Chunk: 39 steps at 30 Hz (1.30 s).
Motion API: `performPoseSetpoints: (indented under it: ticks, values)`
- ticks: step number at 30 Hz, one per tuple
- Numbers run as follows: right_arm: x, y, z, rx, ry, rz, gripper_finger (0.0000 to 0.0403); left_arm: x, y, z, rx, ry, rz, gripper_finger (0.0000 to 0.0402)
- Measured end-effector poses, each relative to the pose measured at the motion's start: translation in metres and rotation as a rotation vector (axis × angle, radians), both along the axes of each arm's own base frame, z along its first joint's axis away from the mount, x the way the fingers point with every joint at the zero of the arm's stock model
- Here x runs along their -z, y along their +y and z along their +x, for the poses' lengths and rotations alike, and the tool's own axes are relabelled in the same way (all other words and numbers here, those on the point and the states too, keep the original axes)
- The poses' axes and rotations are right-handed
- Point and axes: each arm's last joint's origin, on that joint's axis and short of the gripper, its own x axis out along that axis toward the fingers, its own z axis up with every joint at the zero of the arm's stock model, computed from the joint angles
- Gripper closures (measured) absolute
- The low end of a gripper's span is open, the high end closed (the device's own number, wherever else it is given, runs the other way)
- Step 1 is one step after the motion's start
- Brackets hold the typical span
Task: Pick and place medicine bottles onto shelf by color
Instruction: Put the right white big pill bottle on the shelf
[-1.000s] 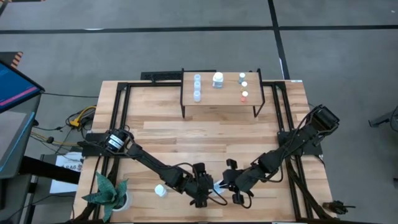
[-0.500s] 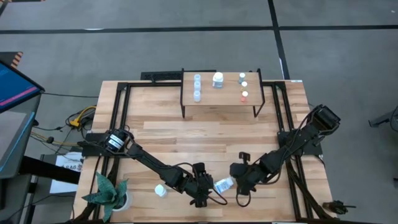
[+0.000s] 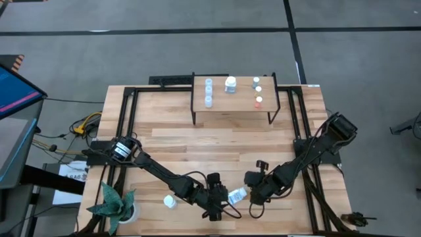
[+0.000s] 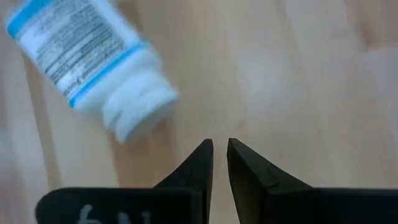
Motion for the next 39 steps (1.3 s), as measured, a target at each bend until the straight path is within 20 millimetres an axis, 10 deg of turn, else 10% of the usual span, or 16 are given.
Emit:
performPoseSetpoints:
  ticks: [14, 39]
  values:
    - [0.014, 0.010, 0.009, -0.052, -0.028, 0.027, 0.0332, 0.031, 0.012, 0.011, 0.005, 0.070, -0.050, 0.0155]
    - [-0.045, 0.034, 0.039, -0.205, -0.171, 0.056, 0.0332, 0.033, 0.007, 0.008, 0.041, 0.123, -0.103, 0.0155]
